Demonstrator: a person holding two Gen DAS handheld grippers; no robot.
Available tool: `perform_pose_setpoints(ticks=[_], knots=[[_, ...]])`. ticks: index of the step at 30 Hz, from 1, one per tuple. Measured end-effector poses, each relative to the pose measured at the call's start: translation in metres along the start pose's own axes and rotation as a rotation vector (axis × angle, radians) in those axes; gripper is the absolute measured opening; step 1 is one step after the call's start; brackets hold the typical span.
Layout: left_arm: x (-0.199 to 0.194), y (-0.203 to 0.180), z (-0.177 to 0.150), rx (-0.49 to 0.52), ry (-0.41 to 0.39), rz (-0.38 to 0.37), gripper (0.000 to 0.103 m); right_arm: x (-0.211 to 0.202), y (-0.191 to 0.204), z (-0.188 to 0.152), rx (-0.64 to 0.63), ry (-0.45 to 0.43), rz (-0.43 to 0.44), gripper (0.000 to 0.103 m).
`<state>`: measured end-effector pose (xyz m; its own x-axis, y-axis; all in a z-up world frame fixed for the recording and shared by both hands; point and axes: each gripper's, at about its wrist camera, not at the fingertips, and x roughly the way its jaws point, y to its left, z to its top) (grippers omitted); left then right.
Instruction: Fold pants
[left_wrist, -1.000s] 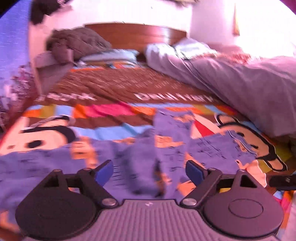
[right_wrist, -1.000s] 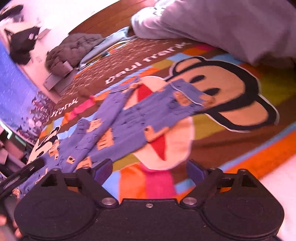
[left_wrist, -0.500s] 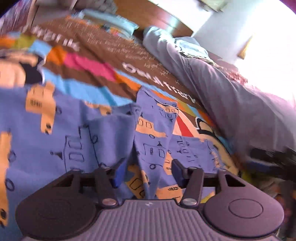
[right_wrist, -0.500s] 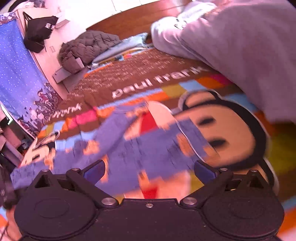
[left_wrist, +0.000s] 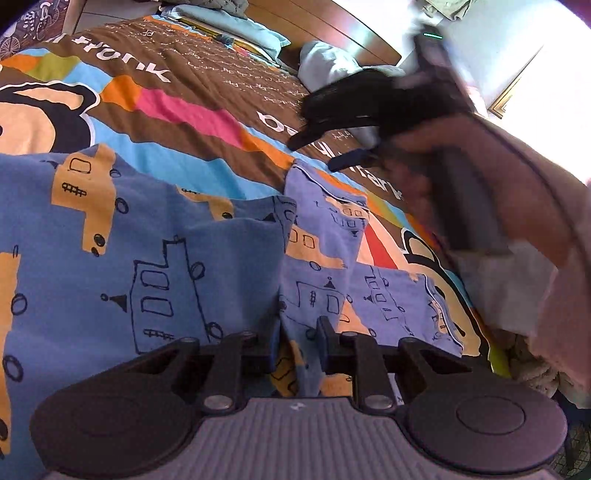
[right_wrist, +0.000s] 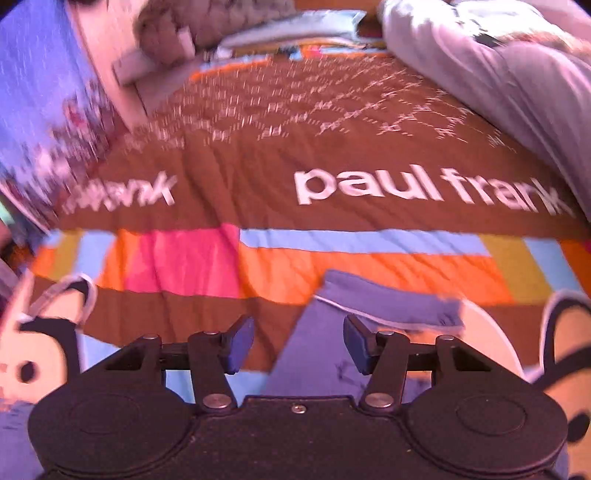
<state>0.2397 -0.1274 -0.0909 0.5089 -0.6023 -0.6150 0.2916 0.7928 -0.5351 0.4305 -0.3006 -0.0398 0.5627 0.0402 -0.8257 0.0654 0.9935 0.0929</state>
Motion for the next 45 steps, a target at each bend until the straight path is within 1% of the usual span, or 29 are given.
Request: perform_pose_setpoints(ticks=[2,3,4,6,7,8,9,10,11,12,13,14,15,16,18,21,23,25,27,30,32,34,37,39,41,43,44,45], knots=[[0.0,-0.001,0.0,0.004,-0.003,0.003,0.023,0.022,0.017,0.005,-0.053,0.049,-0.078,0.057],[0.0,-0.001,-0.001,0.006,-0.004,0.004,0.023,0.033,0.025,0.007,-0.08,0.078,-0.117,0.06],[0.0,-0.002,-0.001,0.006,-0.005,0.004,0.023,0.043,0.03,0.008,-0.109,0.098,-0.165,0.066],[0.0,-0.002,0.0,0.004,-0.005,0.001,0.022,0.057,0.036,0.007,-0.152,0.103,-0.256,0.069],[0.0,-0.001,-0.001,0.0,-0.005,0.0,0.022,0.061,0.038,0.007,-0.164,0.096,-0.281,0.068],[0.0,-0.001,-0.001,-0.005,-0.005,-0.002,0.018,0.064,0.038,0.006,-0.173,0.092,-0.297,0.067],[0.0,0.0,0.0,-0.009,-0.003,-0.004,0.015,0.067,0.038,0.006,-0.181,0.088,-0.309,0.061],[0.001,0.001,0.0,-0.012,-0.001,-0.007,0.014,0.069,0.037,0.006,-0.186,0.087,-0.313,0.046],[0.001,0.001,0.0,-0.012,0.0,-0.008,0.011,0.07,0.035,0.005,-0.187,0.087,-0.316,0.035],[0.0,0.001,0.0,-0.01,0.0,-0.007,0.009,0.07,0.033,0.004,-0.181,0.086,-0.313,0.019],[-0.001,0.0,0.0,-0.005,-0.003,-0.006,0.008,0.07,0.029,0.003,-0.172,0.082,-0.299,0.015],[-0.001,-0.001,0.0,-0.001,-0.006,-0.006,0.007,0.068,0.025,0.004,-0.162,0.079,-0.284,0.012],[-0.003,-0.003,-0.001,0.009,-0.014,-0.004,0.005,0.065,0.021,0.004,-0.149,0.067,-0.264,0.005],[-0.004,-0.005,-0.001,0.02,-0.021,0.0,0.005,0.058,0.018,0.002,-0.136,0.047,-0.248,0.003],[-0.007,-0.009,-0.003,0.05,-0.043,0.014,0.003,0.036,0.006,0.001,-0.096,-0.022,-0.215,0.003],[-0.016,-0.019,-0.008,0.126,-0.117,0.072,0.002,-0.012,-0.016,-0.004,-0.045,-0.128,-0.183,0.002],[-0.022,-0.025,-0.012,0.166,-0.159,0.072,0.002,-0.049,-0.035,-0.014,-0.034,-0.192,-0.18,0.002],[-0.027,-0.032,-0.015,0.203,-0.192,0.062,0.002,-0.088,-0.062,-0.029,0.01,-0.246,-0.168,0.002],[-0.029,-0.04,-0.016,0.247,-0.197,0.058,0.002,-0.119,-0.091,-0.048,0.069,-0.28,-0.158,0.002],[-0.022,-0.06,-0.018,0.347,-0.126,0.065,0.002,-0.155,-0.132,-0.094,0.142,-0.297,-0.149,0.002],[-0.015,-0.073,-0.023,0.434,-0.087,0.097,0.002,-0.158,-0.152,-0.13,0.152,-0.271,-0.152,0.002],[-0.007,-0.085,-0.028,0.51,-0.039,0.125,0.002,-0.151,-0.174,-0.167,0.194,-0.212,-0.144,0.002],[0.005,-0.098,-0.034,0.602,0.032,0.201,0.002,-0.131,-0.206,-0.212,0.325,-0.135,-0.074,0.003],[0.011,-0.105,-0.038,0.643,0.069,0.245,0.002,-0.122,-0.214,-0.231,0.379,-0.141,-0.009,0.007],[0.016,-0.114,-0.042,0.676,0.094,0.282,0.003,-0.12,-0.222,-0.242,0.426,-0.179,0.07,0.017],[0.023,-0.123,-0.044,0.715,0.121,0.317,0.004,-0.119,-0.233,-0.249,0.492,-0.216,0.169,0.039],[0.022,-0.126,-0.046,0.725,0.131,0.329,0.005,-0.119,-0.24,-0.252,0.522,-0.233,0.212,0.042],[0.021,-0.128,-0.046,0.727,0.142,0.333,0.011,-0.118,-0.247,-0.255,0.557,-0.243,0.248,0.043]])
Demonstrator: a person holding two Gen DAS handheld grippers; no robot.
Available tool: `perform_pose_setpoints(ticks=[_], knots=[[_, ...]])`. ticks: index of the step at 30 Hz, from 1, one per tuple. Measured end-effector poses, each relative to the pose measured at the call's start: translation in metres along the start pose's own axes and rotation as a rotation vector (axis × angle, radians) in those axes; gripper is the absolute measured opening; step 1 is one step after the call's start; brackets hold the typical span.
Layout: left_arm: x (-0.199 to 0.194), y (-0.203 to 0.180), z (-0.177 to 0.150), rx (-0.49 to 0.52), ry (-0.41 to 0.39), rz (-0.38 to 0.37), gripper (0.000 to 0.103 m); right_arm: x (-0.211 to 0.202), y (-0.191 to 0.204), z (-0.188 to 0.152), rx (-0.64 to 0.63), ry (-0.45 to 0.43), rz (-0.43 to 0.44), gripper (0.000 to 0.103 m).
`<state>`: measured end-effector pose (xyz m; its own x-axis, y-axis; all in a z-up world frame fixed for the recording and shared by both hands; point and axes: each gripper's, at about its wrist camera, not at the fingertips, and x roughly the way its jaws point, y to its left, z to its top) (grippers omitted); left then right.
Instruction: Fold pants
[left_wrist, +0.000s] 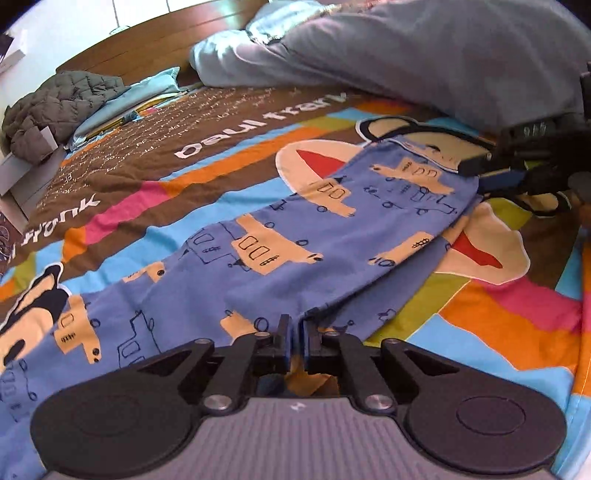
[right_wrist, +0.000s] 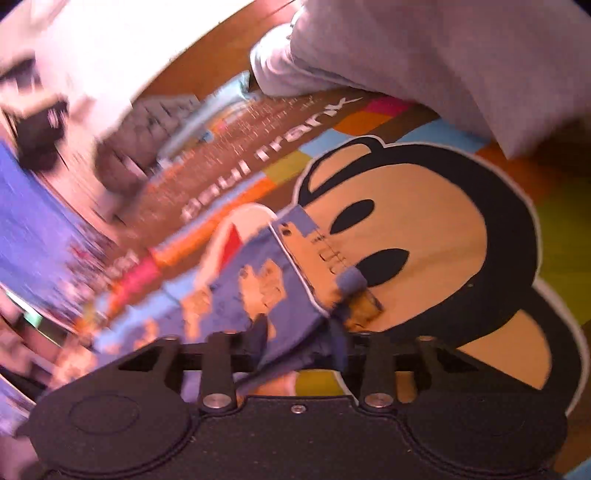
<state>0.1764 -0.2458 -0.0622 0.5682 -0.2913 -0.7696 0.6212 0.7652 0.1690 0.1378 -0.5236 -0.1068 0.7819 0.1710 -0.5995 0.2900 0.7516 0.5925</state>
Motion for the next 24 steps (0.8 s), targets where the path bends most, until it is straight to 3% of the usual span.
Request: perform_pose_setpoints(ticks=[1,2,3,5,6,7,11,18,20,22,23,24], knots=[[-0.001,0.0,0.003,-0.007,0.01,-0.007,0.017,-0.001,-0.004,0.003,0.034,0.003,0.018,0.043],[-0.003,0.001,0.008,-0.031,0.013,-0.023,0.032,-0.001,-0.007,0.007,0.055,0.01,0.032,0.043],[-0.006,0.003,0.01,-0.06,0.007,-0.034,0.058,0.0,-0.007,0.011,0.051,0.016,0.039,0.043],[-0.012,0.005,0.02,-0.133,-0.049,-0.022,0.079,-0.004,-0.007,0.014,0.026,0.017,0.036,0.051],[-0.014,0.003,0.026,-0.156,-0.093,0.01,0.08,-0.006,-0.007,0.015,0.011,0.02,0.023,0.063],[-0.014,0.0,0.036,-0.158,-0.124,0.045,0.08,-0.009,-0.007,0.015,-0.004,0.02,0.026,0.069],[0.014,-0.019,0.092,-0.109,-0.166,0.146,0.08,-0.021,-0.016,0.018,-0.025,-0.029,0.056,0.077],[0.105,-0.033,0.189,-0.15,-0.038,-0.085,0.079,-0.007,-0.037,0.025,0.072,0.038,0.062,0.072],[0.127,-0.039,0.203,-0.101,0.035,-0.125,0.076,-0.004,-0.041,0.027,0.091,0.045,0.073,0.066],[0.152,-0.045,0.208,-0.075,0.142,-0.192,0.067,-0.002,-0.046,0.027,0.118,0.05,0.071,0.049],[0.162,-0.046,0.208,-0.079,0.192,-0.211,0.054,0.0,-0.049,0.027,0.137,0.053,0.068,0.042],[0.169,-0.047,0.207,-0.093,0.22,-0.233,0.042,0.002,-0.052,0.028,0.156,0.058,0.058,0.028]])
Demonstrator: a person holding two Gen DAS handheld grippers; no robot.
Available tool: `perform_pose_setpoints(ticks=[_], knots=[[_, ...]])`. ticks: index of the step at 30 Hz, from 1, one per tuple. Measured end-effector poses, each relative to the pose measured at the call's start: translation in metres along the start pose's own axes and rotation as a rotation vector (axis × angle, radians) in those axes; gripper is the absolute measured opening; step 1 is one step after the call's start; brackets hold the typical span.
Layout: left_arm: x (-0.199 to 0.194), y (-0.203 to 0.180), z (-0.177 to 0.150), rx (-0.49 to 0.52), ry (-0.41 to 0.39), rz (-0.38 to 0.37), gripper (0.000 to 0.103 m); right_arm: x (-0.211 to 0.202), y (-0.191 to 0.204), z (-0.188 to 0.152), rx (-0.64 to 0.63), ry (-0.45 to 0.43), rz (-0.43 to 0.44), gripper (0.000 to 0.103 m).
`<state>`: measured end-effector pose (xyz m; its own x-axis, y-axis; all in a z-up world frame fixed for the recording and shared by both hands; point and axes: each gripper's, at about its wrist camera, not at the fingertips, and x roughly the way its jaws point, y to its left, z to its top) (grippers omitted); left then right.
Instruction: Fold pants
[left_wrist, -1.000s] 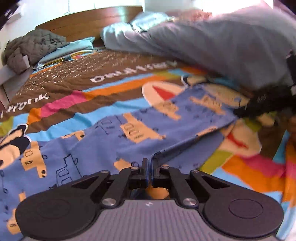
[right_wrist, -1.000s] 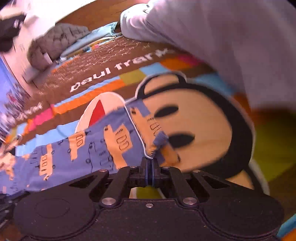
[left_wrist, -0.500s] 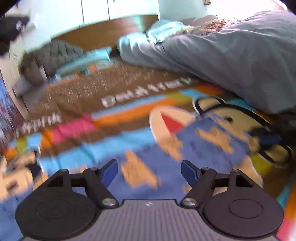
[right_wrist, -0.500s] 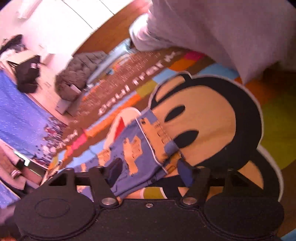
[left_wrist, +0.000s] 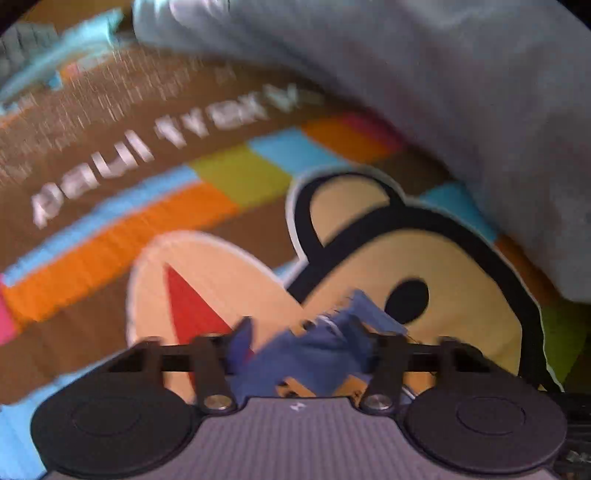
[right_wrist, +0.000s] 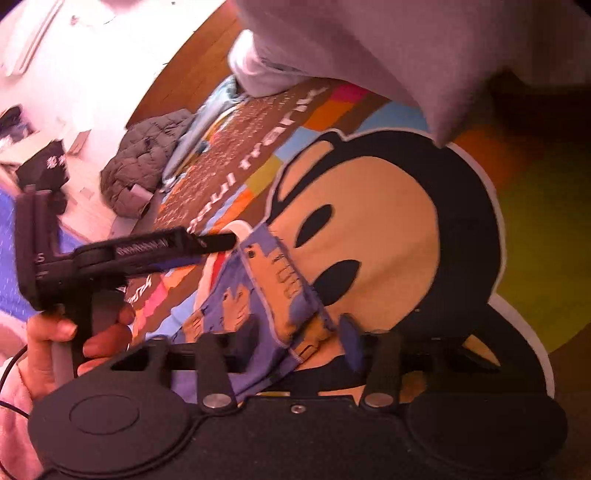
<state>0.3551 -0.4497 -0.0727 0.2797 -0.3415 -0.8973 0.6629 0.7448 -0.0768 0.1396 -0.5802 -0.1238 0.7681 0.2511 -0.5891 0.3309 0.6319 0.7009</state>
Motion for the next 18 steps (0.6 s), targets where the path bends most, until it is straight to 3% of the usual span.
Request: perform_pose_setpoints(ticks=[1,3,7,10,12,13,15,16,18], knots=[[0.002,0.0,-0.001,-0.02,-0.001,-0.016,0.038,0.002,-0.002,0.001,0.017,0.006,-0.012,0.02],[0.002,-0.003,-0.003,-0.051,-0.016,-0.036,0.022,0.004,-0.005,0.001,0.031,0.014,-0.004,0.014],[-0.005,-0.017,-0.002,-0.052,-0.012,-0.044,0.022,-0.005,-0.001,-0.002,0.01,-0.011,-0.016,0.007],[-0.014,-0.029,0.0,-0.041,-0.049,-0.035,0.023,-0.034,0.01,-0.001,-0.057,-0.07,-0.024,0.005],[-0.015,-0.03,0.002,-0.075,-0.047,-0.015,0.045,-0.045,0.017,-0.003,-0.152,-0.127,-0.097,0.0],[-0.018,-0.028,0.001,-0.111,-0.048,-0.007,0.049,-0.045,0.018,-0.003,-0.186,-0.136,-0.152,0.0],[-0.029,-0.023,-0.001,-0.177,-0.073,0.004,0.066,-0.035,0.01,0.002,-0.159,-0.044,-0.117,0.007],[-0.039,-0.02,-0.004,-0.198,-0.093,0.012,0.069,-0.034,0.003,0.002,-0.11,-0.031,-0.097,0.013],[-0.062,-0.014,-0.013,-0.211,-0.135,0.036,0.079,-0.04,0.005,0.001,-0.128,-0.075,-0.115,0.018]])
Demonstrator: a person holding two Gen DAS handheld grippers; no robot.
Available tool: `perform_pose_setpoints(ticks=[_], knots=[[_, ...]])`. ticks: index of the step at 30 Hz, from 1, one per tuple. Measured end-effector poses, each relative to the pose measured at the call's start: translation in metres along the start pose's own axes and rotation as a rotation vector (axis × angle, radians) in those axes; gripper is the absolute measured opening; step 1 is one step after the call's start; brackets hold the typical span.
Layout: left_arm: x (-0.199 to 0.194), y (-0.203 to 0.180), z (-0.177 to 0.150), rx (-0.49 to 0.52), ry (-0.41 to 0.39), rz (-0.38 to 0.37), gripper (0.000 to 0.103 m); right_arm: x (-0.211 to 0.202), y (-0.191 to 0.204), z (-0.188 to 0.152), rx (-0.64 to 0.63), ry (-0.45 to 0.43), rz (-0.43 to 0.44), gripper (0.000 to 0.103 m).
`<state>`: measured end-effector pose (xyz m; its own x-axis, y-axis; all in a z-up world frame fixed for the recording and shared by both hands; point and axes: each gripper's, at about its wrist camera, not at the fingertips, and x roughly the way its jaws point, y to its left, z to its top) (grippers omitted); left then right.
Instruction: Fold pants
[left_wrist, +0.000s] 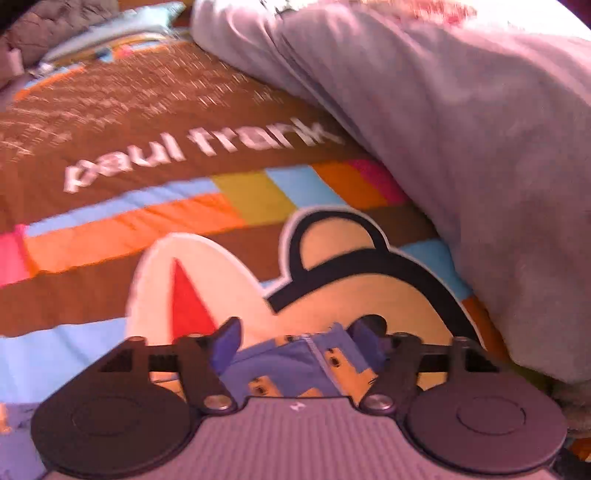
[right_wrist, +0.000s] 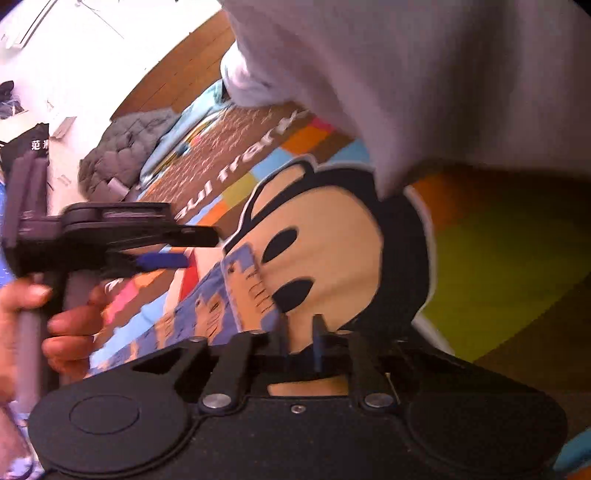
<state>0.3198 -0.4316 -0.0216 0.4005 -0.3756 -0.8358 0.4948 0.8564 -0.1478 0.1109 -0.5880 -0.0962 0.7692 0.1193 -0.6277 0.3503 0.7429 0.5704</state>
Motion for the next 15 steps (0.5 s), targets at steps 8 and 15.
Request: perform_pose_setpoints(ticks=[8,15], knots=[[-0.074,0.085,-0.092,0.0,0.045,0.149,0.074,0.001,0.042,-0.01,-0.202,-0.051,0.029,0.044],[-0.117,0.177,-0.194,-0.135,0.096,0.214,0.067,0.037,0.104,-0.051,-0.499,0.114,-0.086,0.05]])
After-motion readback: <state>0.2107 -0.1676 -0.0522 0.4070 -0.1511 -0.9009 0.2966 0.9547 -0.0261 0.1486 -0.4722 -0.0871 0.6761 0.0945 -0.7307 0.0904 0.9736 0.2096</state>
